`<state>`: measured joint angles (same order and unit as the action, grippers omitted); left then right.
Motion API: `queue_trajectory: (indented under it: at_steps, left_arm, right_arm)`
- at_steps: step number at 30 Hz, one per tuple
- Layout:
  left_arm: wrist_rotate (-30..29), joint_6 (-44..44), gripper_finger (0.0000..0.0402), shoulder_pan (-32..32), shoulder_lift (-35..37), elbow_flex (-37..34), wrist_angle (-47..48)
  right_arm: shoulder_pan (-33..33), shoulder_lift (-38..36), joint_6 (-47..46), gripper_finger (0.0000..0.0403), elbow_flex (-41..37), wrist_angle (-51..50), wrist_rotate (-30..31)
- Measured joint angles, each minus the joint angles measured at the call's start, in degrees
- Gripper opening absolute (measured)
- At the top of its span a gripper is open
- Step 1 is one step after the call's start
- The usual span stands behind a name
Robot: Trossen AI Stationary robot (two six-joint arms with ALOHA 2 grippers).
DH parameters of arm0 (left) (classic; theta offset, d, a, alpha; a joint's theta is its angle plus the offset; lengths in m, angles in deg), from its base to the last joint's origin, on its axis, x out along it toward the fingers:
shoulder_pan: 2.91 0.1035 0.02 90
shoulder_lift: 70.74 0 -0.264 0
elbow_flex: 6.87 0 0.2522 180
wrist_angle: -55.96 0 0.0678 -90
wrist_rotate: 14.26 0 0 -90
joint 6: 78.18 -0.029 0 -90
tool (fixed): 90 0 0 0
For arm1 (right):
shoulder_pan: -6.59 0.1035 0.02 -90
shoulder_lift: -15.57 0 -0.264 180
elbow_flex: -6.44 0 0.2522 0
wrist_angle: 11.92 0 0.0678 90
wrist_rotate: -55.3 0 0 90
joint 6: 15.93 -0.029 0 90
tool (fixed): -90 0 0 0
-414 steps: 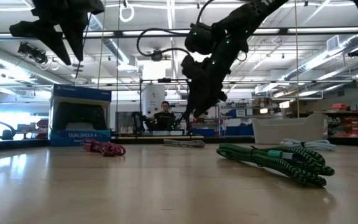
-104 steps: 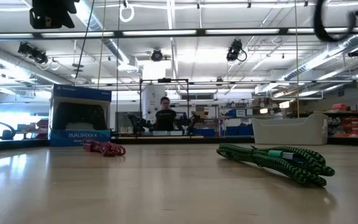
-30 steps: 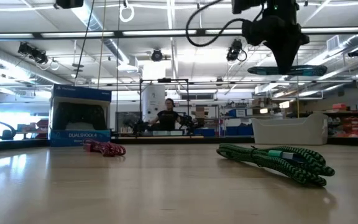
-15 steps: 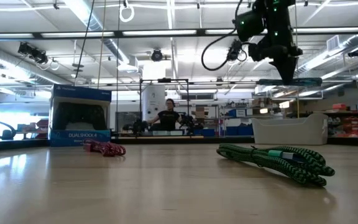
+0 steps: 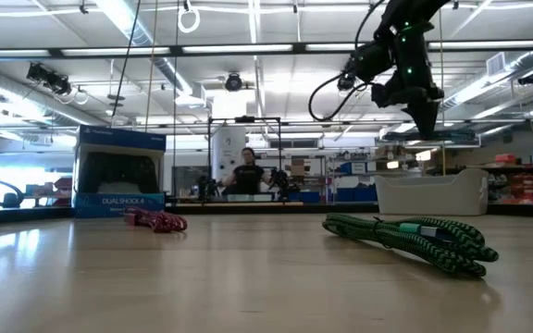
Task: Pick and place USB-C Cables
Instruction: Put the ziptied blue USB charger cable into the bin
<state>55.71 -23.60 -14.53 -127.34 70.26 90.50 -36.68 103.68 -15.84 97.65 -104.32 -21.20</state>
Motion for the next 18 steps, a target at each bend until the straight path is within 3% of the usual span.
queue_trajectory:
  at_steps: [7,13,18]
  left_arm:
    - [-3.21,-0.32,0.0142,2.18,0.00,0.00,-0.01]
    - [-17.18,0.23,0.0142,1.94,-0.92,-0.07,0.17]
    - [-18.91,0.12,0.0142,2.35,-0.82,-0.07,0.20]
  right_arm:
    - [-1.67,0.00,3.43,0.0023,0.00,1.43,-1.25]
    - [-3.53,0.00,5.11,0.0023,0.00,2.21,-1.33]
    - [-5.42,-0.02,6.28,0.0023,-0.24,2.93,-1.20]
